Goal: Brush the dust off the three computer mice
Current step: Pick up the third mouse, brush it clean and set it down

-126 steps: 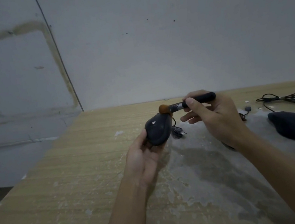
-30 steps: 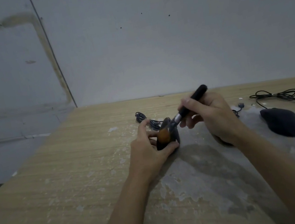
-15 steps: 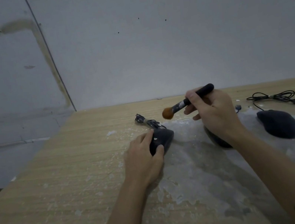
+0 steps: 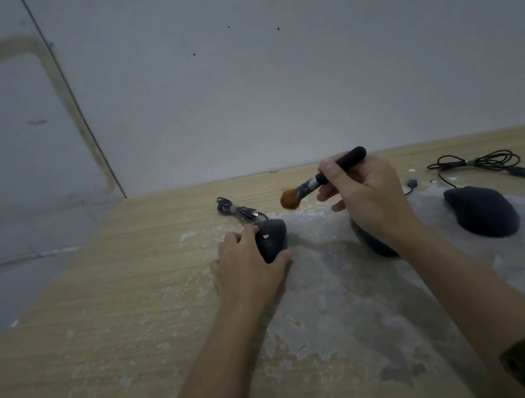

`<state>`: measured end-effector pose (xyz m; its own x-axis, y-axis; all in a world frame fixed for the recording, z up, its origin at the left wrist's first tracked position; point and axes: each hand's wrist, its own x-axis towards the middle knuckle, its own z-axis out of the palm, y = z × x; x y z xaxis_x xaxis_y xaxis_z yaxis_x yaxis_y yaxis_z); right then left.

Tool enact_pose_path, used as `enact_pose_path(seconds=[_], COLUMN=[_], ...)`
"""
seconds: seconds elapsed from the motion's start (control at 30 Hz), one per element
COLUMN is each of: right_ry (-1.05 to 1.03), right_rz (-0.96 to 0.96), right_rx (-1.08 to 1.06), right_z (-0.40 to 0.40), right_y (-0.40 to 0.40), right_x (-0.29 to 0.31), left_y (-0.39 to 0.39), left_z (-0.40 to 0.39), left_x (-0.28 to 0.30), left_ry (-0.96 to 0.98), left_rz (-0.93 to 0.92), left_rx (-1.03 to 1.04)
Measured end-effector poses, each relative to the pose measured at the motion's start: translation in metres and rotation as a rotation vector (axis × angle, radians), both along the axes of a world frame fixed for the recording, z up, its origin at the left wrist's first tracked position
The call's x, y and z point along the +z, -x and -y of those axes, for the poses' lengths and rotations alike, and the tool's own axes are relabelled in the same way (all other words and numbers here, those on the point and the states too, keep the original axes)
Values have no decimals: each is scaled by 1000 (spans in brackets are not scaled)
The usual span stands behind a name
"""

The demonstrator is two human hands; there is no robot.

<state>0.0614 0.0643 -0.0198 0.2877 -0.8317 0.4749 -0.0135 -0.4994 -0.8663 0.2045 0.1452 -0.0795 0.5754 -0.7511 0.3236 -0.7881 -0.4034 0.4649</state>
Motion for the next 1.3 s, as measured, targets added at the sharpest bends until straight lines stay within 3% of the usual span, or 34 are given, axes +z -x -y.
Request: enact_pose_path(seconds=[0.23, 0.3, 0.37, 0.47, 0.53, 0.7, 0.97, 1.3], right_ry=[-123, -217, -313, -349, -361, -342, -219, -91], right_rz=[58, 80, 113, 109, 106, 80, 41, -193], right_rx=[4, 49, 117, 193, 222, 182, -105, -470], right_z=[1, -2, -10, -24, -32, -41, -30, 49], right_y=[6, 11, 16, 26, 38, 78, 155, 236], right_x=[2, 1, -2, -7, -10, -11, -27, -29], left_y=[6, 18, 34, 61, 75, 109, 190, 256], left_z=[5, 2, 0, 2, 4, 7, 29, 82], left_x=[4, 9, 20, 40, 48, 57, 60, 47], left_ry=[-56, 73, 270, 415, 463, 503, 357, 161], left_rz=[56, -4, -344, -1081, -1246, -1128, -732, -454], left_rx=[11, -39, -107, -132, -109, -191, -381, -512])
